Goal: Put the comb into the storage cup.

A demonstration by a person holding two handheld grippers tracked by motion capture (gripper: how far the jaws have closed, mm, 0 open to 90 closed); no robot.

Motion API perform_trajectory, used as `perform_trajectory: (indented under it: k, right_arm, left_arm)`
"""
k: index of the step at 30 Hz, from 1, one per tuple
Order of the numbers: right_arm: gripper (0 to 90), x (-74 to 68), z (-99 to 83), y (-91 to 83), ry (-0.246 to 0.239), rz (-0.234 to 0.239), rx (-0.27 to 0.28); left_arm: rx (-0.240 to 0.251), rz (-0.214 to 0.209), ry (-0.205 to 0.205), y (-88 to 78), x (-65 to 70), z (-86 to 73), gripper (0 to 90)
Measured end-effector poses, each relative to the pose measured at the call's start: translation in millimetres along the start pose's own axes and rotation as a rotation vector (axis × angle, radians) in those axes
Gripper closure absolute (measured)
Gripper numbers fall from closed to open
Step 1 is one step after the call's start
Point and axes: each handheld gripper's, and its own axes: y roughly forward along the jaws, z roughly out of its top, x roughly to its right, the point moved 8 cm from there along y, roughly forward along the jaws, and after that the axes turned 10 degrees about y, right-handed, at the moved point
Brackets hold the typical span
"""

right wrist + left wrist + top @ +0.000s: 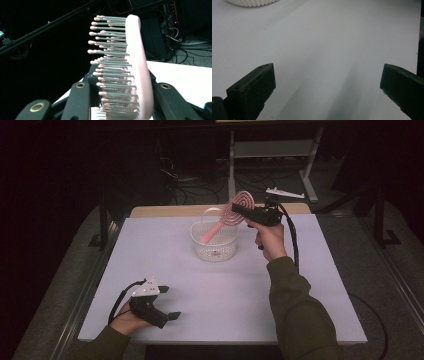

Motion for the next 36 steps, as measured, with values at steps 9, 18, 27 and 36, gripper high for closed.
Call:
perform_trajectory:
  k: [9, 18, 27, 36]
  right_arm:
    - [62.9, 3.3, -5.1, 10.1, 0.006, -0.012, -0.004]
    - [62.9, 6.6, -13.5, 21.1, 0.011, -0.023, -0.014]
    - [62.8, 13.5, -25.3, 31.9, 0.011, -0.044, -0.03]
    - [62.9, 18.4, -30.5, 38.1, 0.017, -0.067, -0.035]
  left_arm:
    - [-0.001, -0.002, 0.001, 0.2, 0.2, -0.1, 0.0]
    - [0.002, -0.002, -0.001, -0.3, 0.2, 0.1, 0.0]
    - [0.0, -0.003, 0.001, -0.2, 0.6, 0.1, 0.0]
    - [-0.001, -0.005, 0.002, -0.1, 0.9, 0.2, 0.0]
